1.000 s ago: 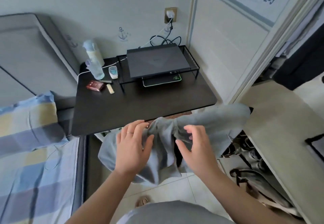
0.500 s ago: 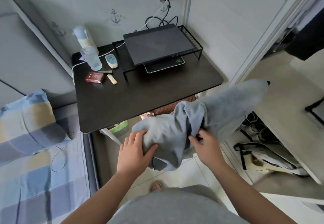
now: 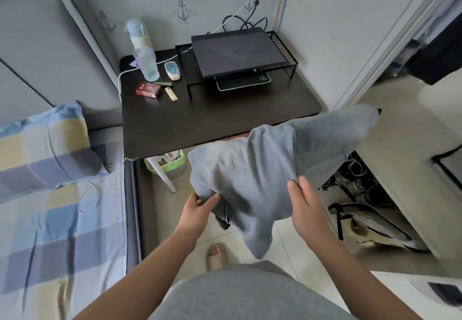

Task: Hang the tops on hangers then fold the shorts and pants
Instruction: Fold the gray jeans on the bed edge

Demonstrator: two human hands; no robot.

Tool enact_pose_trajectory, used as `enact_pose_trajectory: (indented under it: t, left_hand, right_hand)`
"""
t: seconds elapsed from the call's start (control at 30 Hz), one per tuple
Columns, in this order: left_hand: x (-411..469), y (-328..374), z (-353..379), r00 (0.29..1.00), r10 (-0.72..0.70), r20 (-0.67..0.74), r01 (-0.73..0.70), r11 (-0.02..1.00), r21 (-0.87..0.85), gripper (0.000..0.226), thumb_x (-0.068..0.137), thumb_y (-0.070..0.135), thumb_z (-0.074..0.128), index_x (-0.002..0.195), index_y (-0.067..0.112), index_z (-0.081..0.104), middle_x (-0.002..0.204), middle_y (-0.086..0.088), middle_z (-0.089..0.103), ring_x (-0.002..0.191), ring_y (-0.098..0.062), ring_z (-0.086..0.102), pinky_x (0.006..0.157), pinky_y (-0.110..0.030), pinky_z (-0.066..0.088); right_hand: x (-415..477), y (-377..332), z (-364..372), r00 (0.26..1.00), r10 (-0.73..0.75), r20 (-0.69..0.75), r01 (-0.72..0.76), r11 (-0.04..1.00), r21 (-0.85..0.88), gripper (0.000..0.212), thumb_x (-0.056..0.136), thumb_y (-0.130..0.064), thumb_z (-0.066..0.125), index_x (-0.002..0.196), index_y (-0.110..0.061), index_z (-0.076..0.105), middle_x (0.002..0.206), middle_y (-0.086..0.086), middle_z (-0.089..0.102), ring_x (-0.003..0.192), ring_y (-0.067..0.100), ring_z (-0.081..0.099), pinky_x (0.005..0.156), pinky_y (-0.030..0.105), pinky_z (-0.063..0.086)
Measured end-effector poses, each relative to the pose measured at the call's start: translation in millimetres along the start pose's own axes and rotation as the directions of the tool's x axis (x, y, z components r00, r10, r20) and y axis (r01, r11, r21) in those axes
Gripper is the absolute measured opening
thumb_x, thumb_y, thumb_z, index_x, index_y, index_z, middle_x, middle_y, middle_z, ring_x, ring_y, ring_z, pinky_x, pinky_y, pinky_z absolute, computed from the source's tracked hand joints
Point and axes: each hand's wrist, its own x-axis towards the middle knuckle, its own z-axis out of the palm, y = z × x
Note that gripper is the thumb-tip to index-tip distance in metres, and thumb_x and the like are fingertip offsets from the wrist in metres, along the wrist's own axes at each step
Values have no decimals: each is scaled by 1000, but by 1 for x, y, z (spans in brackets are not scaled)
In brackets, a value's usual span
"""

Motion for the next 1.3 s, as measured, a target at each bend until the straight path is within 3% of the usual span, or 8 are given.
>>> enact_pose_trajectory:
  t: [0.13,0.27,0.53,0.67,0.8,1.03,1.2,1.3]
  left_hand:
    - [-29,-2,17,999,-45,24,47,996,-78,28,86,42,76,103,37,54,109,15,66,101,-4,62,83,-28,44]
    - [-58,-7,43,981,-144,130,157,983,-95,28,88,50,70,98,27,58,85,8,63,77,-12,59,71,-29,43]
    - [-99,-15,51,984,-72,165,133,907,-399,33,95,26,66,122,7,67,111,-9,75,103,-25,72,90,-38,55]
    - [-121,-3,31,994,7,106,49,856,-514,22,100,31,58,103,26,79,110,-4,76,101,-20,73,79,-35,60]
    - [-138,22,11,999,41,-22,-47,880,-474,25,96,50,58,103,35,78,111,-1,76,101,-20,73,90,-41,56]
    - [-158,83,-12,979,163,-120,-198,888,-414,38,98,55,51,97,30,80,102,-2,78,91,-16,75,66,-31,59]
    - [-172,142,-33,929,338,-151,-370,836,-407,36,99,46,56,94,18,79,97,-7,78,86,-19,76,61,-29,59]
    - [-186,181,-51,873,467,-142,-483,780,-398,26,98,34,63,89,18,80,96,-11,77,88,-23,75,66,-32,59]
  right_hand:
    - [-14,-21,-15,998,-43,43,39,994,97,33,105,-25,46,73,-19,39,61,-15,32,55,4,31,51,15,31]
    - [-28,-34,-17,993,32,111,-65,951,301,29,103,-27,50,77,-17,49,76,4,46,72,16,44,68,31,38]
    - [-39,-42,-26,963,162,215,-255,806,534,20,104,-23,51,86,-17,55,90,9,54,76,22,52,58,30,41]
    - [-50,-30,-22,919,250,305,-384,737,556,20,106,-26,47,94,-17,58,84,4,66,65,14,65,51,30,50]
    - [-58,-37,-20,806,313,502,-582,571,578,35,103,-41,52,118,-15,69,113,7,75,99,23,74,72,38,60]
    - [-38,-95,-26,961,33,275,-117,949,294,28,99,-32,58,97,-8,70,100,6,76,94,23,71,86,42,56]
    - [-23,-163,-41,972,-212,103,190,963,191,49,99,-45,53,61,-19,35,56,-8,31,49,9,30,49,23,29]
    - [-19,-213,-47,949,-309,58,293,935,199,52,101,-42,51,61,-12,38,54,6,29,51,23,28,52,39,28]
